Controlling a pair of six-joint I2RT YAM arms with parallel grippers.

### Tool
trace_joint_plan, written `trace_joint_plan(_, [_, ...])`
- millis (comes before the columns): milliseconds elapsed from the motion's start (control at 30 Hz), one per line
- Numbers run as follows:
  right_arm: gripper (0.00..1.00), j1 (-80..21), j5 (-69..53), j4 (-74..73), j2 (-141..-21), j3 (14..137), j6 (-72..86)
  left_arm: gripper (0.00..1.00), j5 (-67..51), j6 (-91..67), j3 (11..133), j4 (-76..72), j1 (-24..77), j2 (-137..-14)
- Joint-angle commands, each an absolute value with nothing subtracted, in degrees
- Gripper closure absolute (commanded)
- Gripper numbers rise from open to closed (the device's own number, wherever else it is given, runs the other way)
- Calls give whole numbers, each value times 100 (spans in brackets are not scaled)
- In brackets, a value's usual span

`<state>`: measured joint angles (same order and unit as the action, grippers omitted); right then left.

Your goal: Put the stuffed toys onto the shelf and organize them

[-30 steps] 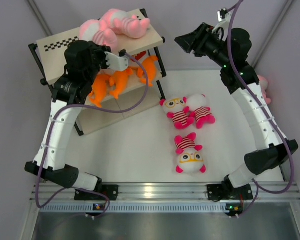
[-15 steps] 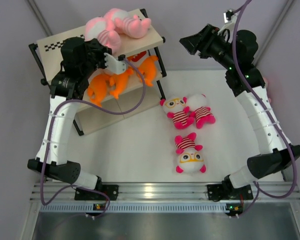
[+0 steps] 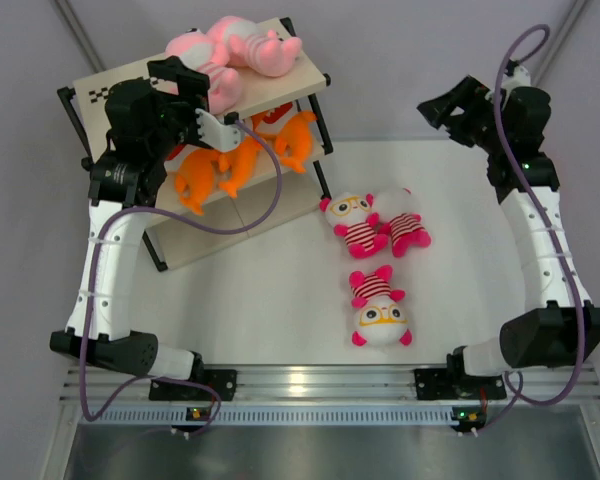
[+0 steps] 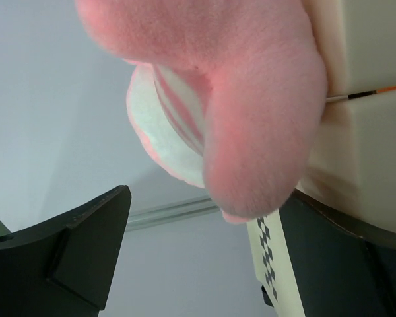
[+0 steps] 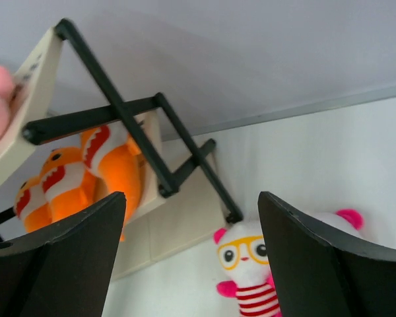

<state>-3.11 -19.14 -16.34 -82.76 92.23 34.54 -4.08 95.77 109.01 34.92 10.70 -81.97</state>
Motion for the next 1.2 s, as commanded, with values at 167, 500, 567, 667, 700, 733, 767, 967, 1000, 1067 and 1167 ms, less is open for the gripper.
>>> trace_joint_plan(167, [18,1737,-1416,-1854,-7620,7878,3322,2,-905,8562,10705,3595,1055,-7454])
trace_joint_plan(500, [18,2777,165,-1205,-8584,7347,2657,1,-405,5549,9485,3630,1063,-6146])
trace_joint_plan(567, [20,2769,106,-925,-8928,7697,2322,1,-151,5388,8994,3639,1063,-5899])
trace_joint_plan(667, [21,2629,35,-1027,-9901,8503,1601,1,243,5054,8624,3700,1063,-5547])
trace_joint_plan(700, [21,2567,35,-1107,-10097,8717,1269,1,324,4906,8570,3796,1063,-5433])
trace_joint_plan(733, [20,2506,53,-1186,-10290,8936,1118,1,386,4835,8517,3849,1063,-5388])
trace_joint_plan(767, [20,2383,131,-1326,-10657,9321,1021,1,465,4773,8491,3937,1055,-5344])
trace_joint_plan(967, [19,2215,422,-1828,-12047,10703,441,1,562,4412,8350,4315,1063,-5098])
trace_joint_plan(1000, [18,2197,483,-1863,-12189,10827,396,1,589,4412,8324,4324,1063,-5080])
trace_joint_plan(1067, [18,2145,518,-1907,-12627,11221,238,1,606,4421,8306,4333,1063,-5054])
trace_joint_plan(1167, [18,2075,791,-2100,-13216,11820,45,1,589,4421,8341,4333,1063,-5124])
